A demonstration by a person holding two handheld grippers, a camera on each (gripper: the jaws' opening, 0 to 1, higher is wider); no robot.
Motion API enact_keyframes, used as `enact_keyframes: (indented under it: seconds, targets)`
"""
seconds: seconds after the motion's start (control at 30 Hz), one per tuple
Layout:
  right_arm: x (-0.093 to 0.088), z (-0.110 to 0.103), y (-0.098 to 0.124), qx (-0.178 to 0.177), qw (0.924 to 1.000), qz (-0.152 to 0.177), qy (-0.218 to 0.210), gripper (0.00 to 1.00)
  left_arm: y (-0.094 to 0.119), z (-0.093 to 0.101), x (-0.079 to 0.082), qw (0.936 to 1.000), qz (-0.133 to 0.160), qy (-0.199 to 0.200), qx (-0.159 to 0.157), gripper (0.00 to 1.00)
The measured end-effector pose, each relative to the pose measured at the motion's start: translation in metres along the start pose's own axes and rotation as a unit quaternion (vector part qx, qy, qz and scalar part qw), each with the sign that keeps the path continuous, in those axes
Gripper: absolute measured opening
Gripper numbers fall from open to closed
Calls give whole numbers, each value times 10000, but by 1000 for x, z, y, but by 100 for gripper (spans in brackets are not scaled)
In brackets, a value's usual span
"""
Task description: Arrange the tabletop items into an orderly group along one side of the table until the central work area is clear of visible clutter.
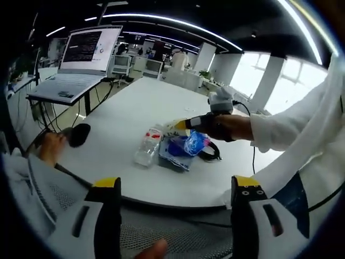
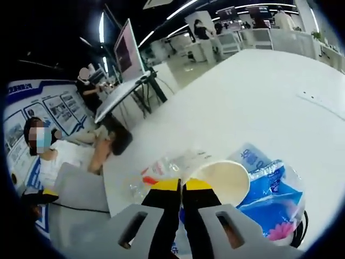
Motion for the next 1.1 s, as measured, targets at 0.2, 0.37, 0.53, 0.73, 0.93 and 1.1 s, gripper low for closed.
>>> enact_keyframes:
  seconds: [0.2, 0.37, 0.53, 0.73, 0.93, 1.1]
  targets:
    - [5, 1, 8, 66, 10000, -23, 55, 0, 3, 1, -3, 10000, 44, 56, 47, 85]
    - [11, -1, 17, 219, 9996, -20, 198, 0, 1, 2, -1, 9997, 176, 139, 1, 86]
    - [20, 1, 33, 396, 9981, -52, 464, 0, -3, 4, -1, 9998, 164, 75, -73, 86]
    - [28, 14, 52, 428, 9967, -99, 687, 0, -11, 9, -4, 9998, 91, 40, -191, 86]
    - [36, 30, 68, 441, 9948, -184, 901, 0, -17, 14, -6, 9995, 49, 29, -295, 86]
    - [46, 41, 80, 453, 9921, -278, 1139, 0, -27, 20, -7, 9993, 75, 26, -369, 86]
Point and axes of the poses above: the point that each gripper's makers call its tool centre point, and the gripper's own axes: y roughly backward along the fingers, z roughly to its right, x roughly out of its top, the point moved 6 cm from there along y, roughly backward along the fingers, and after that the axes turned 8 degrees about z, right-handed, at the moved point
